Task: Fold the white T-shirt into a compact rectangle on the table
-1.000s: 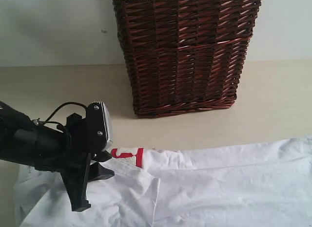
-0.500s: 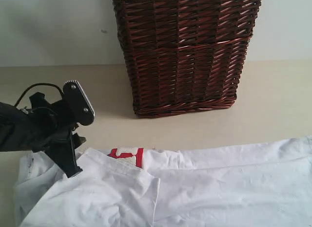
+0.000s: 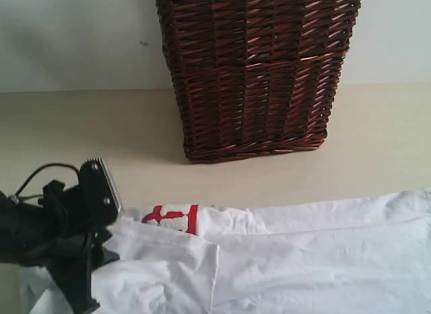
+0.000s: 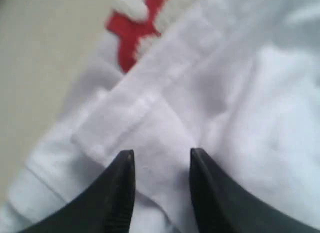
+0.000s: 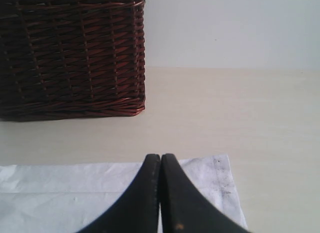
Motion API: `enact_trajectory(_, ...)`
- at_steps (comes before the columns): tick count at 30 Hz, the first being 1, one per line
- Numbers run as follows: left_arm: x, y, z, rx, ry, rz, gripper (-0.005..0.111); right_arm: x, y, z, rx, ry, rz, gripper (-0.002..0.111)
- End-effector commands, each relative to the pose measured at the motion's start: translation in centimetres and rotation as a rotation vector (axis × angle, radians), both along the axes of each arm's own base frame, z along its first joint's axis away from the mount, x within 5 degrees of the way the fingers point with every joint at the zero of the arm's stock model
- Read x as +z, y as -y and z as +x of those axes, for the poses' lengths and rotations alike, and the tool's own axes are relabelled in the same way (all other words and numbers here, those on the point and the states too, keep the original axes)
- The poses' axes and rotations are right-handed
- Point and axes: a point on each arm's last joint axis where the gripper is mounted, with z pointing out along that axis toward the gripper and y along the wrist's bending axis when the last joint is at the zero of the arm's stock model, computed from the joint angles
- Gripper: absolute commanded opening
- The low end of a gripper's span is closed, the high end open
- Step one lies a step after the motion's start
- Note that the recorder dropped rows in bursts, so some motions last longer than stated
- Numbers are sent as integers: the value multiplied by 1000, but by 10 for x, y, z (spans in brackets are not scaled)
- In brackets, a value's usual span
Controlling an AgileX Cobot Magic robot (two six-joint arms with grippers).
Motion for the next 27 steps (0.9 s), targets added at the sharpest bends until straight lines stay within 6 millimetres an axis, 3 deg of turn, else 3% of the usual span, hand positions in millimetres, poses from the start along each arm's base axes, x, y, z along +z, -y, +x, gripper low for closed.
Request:
enact_trajectory(1, -23, -7, -10, -67, -67, 87, 37, 0, 0, 0, -1, 16, -3, 0)
enact_trajectory(4, -23, -7, -4, -64, -39, 108, 37, 0, 0, 0, -1, 16, -3, 0)
enact_trajectory(7, -8, -6, 10, -19, 62, 116, 37, 0, 0, 0, -1, 16, -3, 0)
enact_trajectory(12, 48, -9, 29, 80, 320, 85, 37, 0, 0, 0, -1, 16, -3, 0)
enact_trajectory(16, 74, -15, 20, 103, 360, -24, 37, 0, 0, 0, -1, 16, -3, 0)
enact_trajectory(19, 74, -23, 12, 105, 331, -61, 37, 0, 0, 0, -1, 16, -3, 0)
enact_trajectory(22, 60, -36, 3, 78, 290, -12, 37, 0, 0, 0, -1, 16, -3, 0)
enact_trajectory(27, 31, -56, -17, -148, 208, 127, 37, 0, 0, 0, -1, 16, -3, 0)
